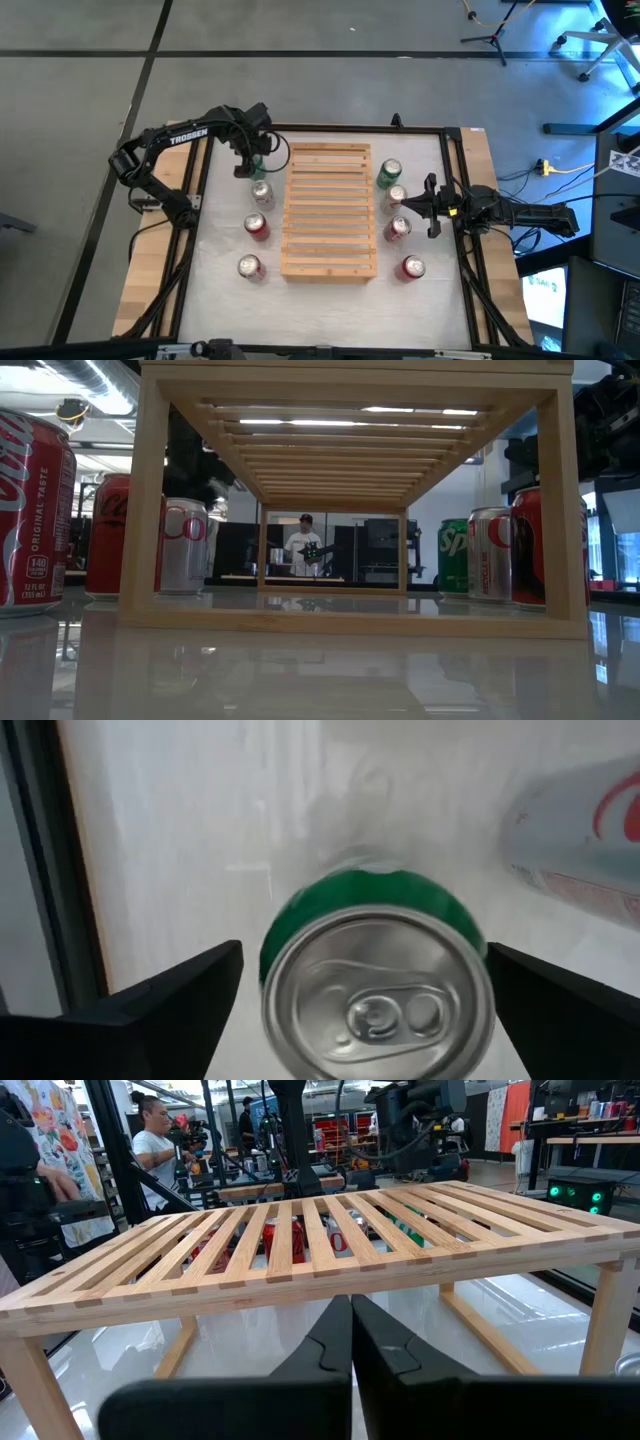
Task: Place canned beverage on shelf
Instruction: Put the left green soda can on the shelf
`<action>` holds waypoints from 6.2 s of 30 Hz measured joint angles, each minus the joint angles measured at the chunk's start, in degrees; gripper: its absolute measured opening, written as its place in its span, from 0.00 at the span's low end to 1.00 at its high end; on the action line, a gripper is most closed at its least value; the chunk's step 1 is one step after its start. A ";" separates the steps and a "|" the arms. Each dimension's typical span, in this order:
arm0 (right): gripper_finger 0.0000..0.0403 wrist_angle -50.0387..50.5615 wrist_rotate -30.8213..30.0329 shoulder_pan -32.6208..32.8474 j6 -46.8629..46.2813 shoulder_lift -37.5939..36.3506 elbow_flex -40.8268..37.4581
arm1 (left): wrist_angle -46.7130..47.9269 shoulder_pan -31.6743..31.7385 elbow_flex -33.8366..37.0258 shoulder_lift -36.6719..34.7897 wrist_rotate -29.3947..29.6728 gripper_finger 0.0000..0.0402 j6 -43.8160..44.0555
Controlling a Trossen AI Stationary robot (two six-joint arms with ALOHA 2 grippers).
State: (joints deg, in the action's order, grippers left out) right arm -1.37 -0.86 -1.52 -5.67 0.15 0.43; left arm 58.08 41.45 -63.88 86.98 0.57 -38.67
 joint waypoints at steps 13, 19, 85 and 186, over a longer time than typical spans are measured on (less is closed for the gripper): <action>0.00 0.00 0.00 -0.02 0.00 0.02 0.00 | 0.14 0.00 0.00 0.00 -0.23 0.98 16.28; 0.00 0.00 0.00 0.00 0.00 0.01 0.00 | -1.58 0.00 0.00 0.00 -0.25 0.98 26.84; 0.00 0.00 0.00 -0.01 0.01 0.01 0.01 | -2.22 0.00 -0.04 0.00 -5.58 0.73 6.91; 0.00 -0.02 0.00 -0.01 0.01 0.02 0.01 | -5.11 0.00 -0.01 0.03 -1.03 0.81 5.64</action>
State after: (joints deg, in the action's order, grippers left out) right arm -1.39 -0.86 -1.53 -5.66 0.16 0.44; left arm 52.97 41.45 -63.89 87.00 -0.46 -33.03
